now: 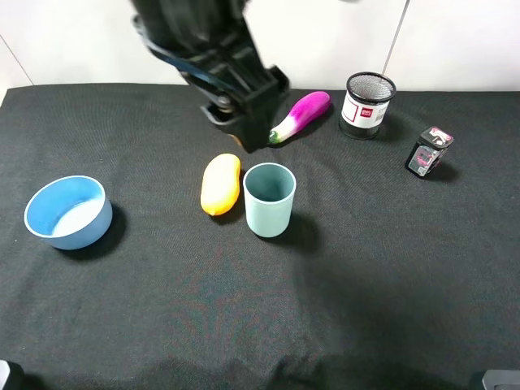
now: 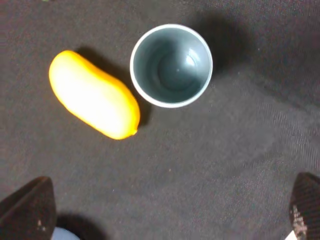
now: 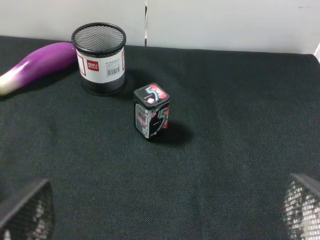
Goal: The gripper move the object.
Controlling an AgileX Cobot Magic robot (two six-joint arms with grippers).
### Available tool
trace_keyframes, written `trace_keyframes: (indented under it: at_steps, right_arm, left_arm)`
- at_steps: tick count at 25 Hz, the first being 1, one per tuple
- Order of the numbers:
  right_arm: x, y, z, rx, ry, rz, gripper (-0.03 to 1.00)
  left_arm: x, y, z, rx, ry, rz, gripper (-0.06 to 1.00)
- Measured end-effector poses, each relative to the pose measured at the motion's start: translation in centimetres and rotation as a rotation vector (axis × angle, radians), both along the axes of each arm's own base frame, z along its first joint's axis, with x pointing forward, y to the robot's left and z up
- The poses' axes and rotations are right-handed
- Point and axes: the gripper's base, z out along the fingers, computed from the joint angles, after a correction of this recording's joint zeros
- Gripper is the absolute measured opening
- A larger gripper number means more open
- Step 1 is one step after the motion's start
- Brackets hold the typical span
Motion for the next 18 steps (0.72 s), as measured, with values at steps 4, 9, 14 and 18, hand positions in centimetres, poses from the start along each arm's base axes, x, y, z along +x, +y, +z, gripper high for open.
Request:
trace_keyframes:
  at_steps: [4, 9, 14, 18]
  right_arm:
    - [0.0, 0.0, 0.0, 0.000, 0.000, 0.000, 0.69]
    - [0.0, 0.0, 0.0, 0.000, 0.000, 0.000, 0.69]
    - [0.0, 0.0, 0.0, 0.000, 0.000, 0.000, 0.69]
    - [0.0, 0.0, 0.0, 0.000, 0.000, 0.000, 0.69]
  left_arm:
    - [-1.3, 1.9, 0.8, -0.014, -0.015, -0.009, 0.99]
    - [-3.0, 4.4, 1.7, -0.036, -0.031, -0.012, 0.99]
    - [-4.6, 6.8, 2.2, -0.054, -0.051, -0.030, 0.99]
    - [-6.0, 8.7, 2.7, -0.081, -0.072, -0.033, 0.99]
